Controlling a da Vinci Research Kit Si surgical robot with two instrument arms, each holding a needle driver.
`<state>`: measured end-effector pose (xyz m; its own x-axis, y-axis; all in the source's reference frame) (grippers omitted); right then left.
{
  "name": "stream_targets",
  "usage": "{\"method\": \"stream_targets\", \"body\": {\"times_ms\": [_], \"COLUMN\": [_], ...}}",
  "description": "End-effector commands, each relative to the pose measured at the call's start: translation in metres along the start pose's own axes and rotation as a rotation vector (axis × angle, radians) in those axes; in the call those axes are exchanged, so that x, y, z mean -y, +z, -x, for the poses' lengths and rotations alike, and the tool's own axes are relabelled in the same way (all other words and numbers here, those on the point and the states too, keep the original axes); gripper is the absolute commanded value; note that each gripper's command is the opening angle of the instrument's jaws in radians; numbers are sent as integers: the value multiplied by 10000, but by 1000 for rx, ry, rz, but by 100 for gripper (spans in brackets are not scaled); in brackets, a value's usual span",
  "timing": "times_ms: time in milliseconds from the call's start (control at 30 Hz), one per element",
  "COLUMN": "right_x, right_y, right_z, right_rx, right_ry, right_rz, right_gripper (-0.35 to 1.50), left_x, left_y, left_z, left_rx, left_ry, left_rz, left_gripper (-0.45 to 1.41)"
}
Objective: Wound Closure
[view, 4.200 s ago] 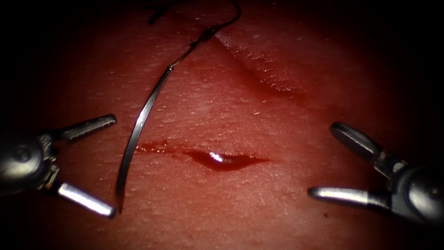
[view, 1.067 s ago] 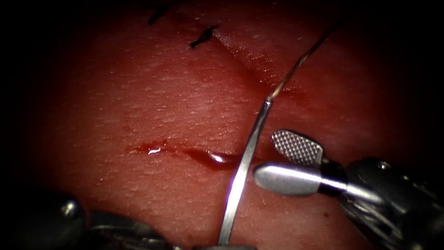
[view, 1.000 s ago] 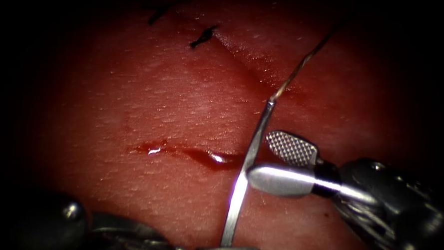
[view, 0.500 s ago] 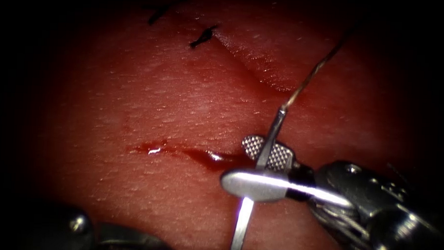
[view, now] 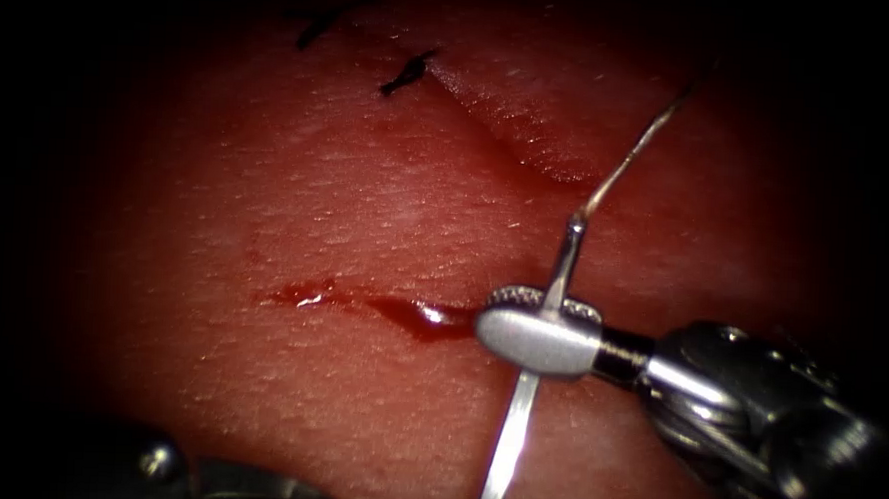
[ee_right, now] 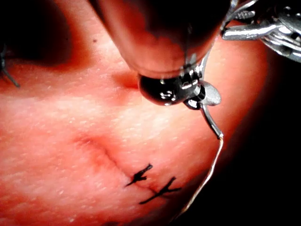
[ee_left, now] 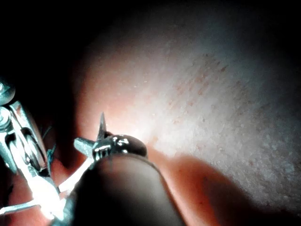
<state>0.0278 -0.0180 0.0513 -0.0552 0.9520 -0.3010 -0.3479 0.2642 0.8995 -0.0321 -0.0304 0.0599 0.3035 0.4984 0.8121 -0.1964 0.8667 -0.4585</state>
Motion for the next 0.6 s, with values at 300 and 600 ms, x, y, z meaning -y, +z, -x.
{"method": "stream_targets", "body": {"times_ms": [300, 600], "right_x": [-7, -13], "right_y": [11, 28], "right_z": [-8, -47], "right_rx": [-91, -157], "right_ry": [-418, -825], "right_rz": [-38, -179], "right_gripper": [-35, -35], "left_x": [-25, -37], "left_y": [-28, -100], "left_z": [-3, -7], "left_rx": [51, 109], "left_ry": [-478, -778], "left_rz": [-20, -43], "left_gripper": [123, 91]}}
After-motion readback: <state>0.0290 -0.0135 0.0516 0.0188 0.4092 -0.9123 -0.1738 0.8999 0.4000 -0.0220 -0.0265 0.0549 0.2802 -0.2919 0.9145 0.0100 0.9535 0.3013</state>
